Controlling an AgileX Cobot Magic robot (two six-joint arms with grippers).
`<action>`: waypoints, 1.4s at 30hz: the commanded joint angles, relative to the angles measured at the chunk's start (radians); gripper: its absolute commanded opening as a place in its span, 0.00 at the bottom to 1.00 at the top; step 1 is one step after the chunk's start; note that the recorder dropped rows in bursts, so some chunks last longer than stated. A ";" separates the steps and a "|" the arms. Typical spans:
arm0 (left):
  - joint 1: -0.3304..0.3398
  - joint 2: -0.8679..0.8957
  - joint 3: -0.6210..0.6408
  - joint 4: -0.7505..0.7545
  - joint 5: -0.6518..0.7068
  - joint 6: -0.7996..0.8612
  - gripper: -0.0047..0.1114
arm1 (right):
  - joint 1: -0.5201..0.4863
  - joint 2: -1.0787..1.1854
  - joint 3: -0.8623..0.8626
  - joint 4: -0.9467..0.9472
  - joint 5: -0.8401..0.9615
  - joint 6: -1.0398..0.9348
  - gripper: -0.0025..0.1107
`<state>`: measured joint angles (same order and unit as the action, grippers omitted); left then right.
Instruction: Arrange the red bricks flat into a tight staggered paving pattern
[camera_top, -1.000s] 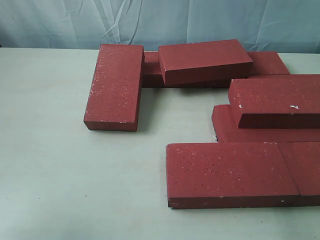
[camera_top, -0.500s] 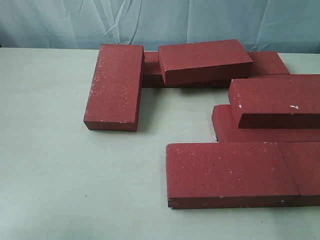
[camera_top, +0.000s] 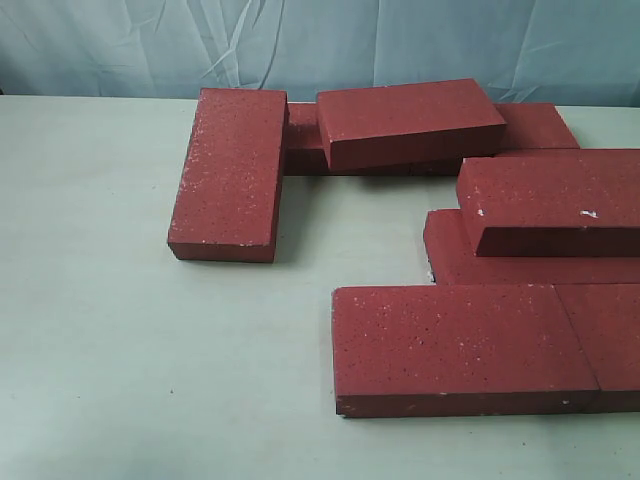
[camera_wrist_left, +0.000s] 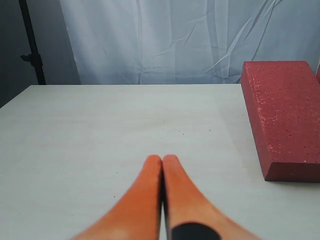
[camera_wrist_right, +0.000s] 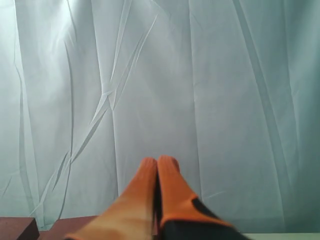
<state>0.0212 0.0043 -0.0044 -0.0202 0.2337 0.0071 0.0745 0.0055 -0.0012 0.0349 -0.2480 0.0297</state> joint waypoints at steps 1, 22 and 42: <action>-0.003 -0.004 0.004 -0.001 -0.008 0.000 0.04 | -0.005 -0.006 0.001 -0.003 -0.017 -0.006 0.02; -0.003 -0.004 0.004 -0.001 -0.008 0.000 0.04 | -0.005 0.163 -0.463 -0.009 0.596 -0.068 0.02; -0.003 -0.004 0.004 -0.001 -0.008 0.000 0.04 | -0.003 0.164 -0.387 -0.011 0.682 -0.068 0.02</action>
<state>0.0212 0.0043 -0.0044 -0.0202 0.2337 0.0071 0.0745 0.1630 -0.4031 0.0329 0.4364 -0.0326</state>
